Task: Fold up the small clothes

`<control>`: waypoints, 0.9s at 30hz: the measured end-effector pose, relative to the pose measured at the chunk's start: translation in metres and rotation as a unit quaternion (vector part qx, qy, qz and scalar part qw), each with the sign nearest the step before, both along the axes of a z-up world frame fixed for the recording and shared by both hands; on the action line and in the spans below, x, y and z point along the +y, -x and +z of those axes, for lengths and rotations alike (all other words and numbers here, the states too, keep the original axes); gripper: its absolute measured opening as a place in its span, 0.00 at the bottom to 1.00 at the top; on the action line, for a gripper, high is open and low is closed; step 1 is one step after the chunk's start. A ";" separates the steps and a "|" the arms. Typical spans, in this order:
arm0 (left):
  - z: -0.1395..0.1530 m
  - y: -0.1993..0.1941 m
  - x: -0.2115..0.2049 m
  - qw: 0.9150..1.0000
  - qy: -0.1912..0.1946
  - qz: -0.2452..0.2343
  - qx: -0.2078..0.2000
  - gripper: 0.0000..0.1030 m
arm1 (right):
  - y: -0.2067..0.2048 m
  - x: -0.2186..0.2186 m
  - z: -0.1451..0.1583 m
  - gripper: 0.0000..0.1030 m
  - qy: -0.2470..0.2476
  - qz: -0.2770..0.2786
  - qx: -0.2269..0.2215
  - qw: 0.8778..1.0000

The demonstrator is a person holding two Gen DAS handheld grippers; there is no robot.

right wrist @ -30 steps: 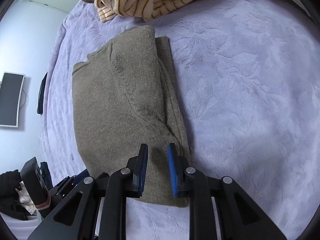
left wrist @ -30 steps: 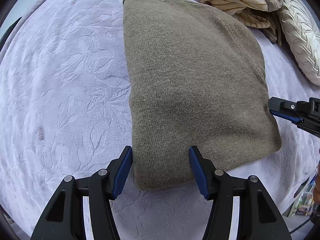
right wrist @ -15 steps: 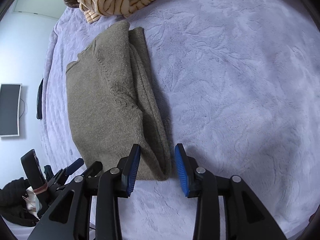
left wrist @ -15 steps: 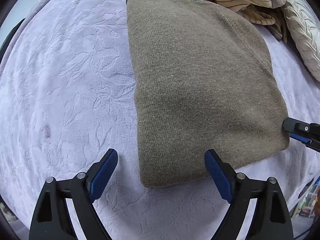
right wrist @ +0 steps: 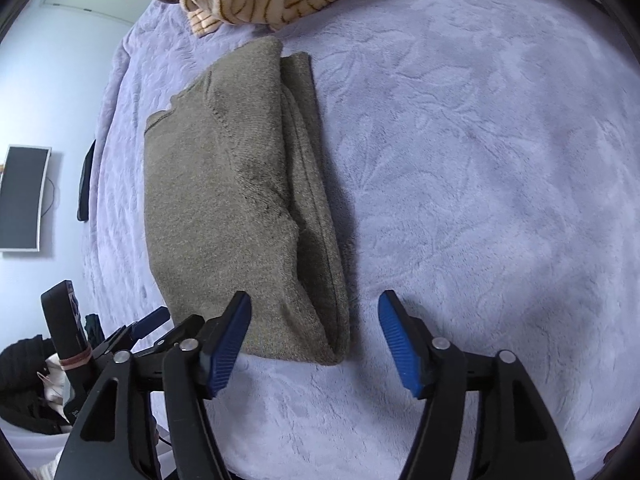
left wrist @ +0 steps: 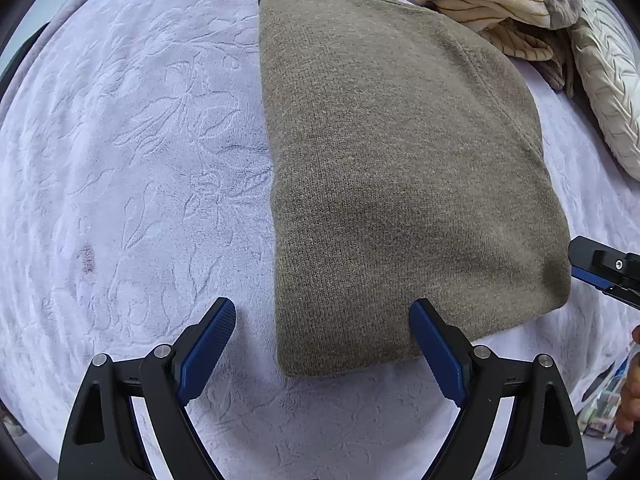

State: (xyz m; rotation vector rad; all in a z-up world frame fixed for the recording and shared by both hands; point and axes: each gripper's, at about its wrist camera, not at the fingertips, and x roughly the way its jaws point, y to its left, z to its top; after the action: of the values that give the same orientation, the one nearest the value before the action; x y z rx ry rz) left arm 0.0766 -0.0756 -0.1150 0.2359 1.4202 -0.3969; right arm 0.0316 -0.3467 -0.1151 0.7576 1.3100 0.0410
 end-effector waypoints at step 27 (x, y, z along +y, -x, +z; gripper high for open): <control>0.000 -0.057 0.013 0.975 0.198 -0.012 0.104 1.00 | -0.070 -0.020 -0.009 0.81 -0.050 0.033 -0.039 0.997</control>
State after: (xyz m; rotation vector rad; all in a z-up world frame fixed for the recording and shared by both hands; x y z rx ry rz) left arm 0.1336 -0.0621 -0.1151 -0.1157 1.5085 -0.7298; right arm 0.1017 -0.3669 -0.1242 0.7899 1.2659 0.1872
